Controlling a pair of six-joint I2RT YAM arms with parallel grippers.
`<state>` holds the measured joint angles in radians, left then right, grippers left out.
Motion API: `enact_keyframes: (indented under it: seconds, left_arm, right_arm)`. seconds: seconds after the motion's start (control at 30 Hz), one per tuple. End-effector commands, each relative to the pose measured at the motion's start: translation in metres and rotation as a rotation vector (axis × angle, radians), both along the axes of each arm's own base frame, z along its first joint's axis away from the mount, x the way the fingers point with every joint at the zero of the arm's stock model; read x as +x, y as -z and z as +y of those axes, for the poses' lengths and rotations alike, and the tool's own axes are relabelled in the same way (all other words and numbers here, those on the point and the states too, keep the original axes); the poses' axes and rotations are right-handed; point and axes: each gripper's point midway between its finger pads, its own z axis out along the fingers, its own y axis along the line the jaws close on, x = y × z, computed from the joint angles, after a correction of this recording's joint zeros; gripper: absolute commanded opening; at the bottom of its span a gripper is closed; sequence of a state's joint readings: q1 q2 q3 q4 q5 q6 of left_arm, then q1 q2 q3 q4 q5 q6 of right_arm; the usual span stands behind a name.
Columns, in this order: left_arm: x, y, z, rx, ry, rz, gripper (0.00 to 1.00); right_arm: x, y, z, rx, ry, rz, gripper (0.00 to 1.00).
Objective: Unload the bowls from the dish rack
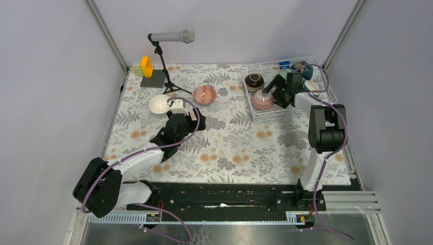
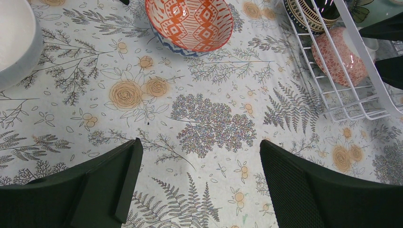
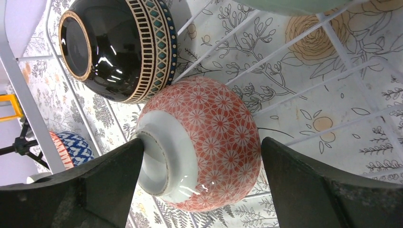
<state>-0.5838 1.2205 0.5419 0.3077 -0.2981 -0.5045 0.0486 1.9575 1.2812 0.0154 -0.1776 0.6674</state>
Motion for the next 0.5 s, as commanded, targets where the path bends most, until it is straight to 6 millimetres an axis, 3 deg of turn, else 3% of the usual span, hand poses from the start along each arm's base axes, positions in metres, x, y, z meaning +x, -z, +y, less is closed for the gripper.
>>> enact_keyframes:
  seconds: [0.0, 0.23, 0.47]
  left_arm:
    - [0.007, -0.024, -0.006, -0.033, 0.012, -0.066, 0.99]
    - [0.007, -0.024, -0.006, -0.031, 0.012, -0.068, 0.99]
    - [0.007, -0.025, -0.006, -0.033, 0.012, -0.07, 0.99]
  right_arm:
    - [-0.007, 0.032, -0.002, -0.009, 0.014, 0.085, 1.0]
    - [-0.006, 0.037, 0.006, 0.085, 0.016, 0.084, 1.0]
    - [-0.003, 0.006, -0.003, 0.043, 0.043, -0.009, 0.86]
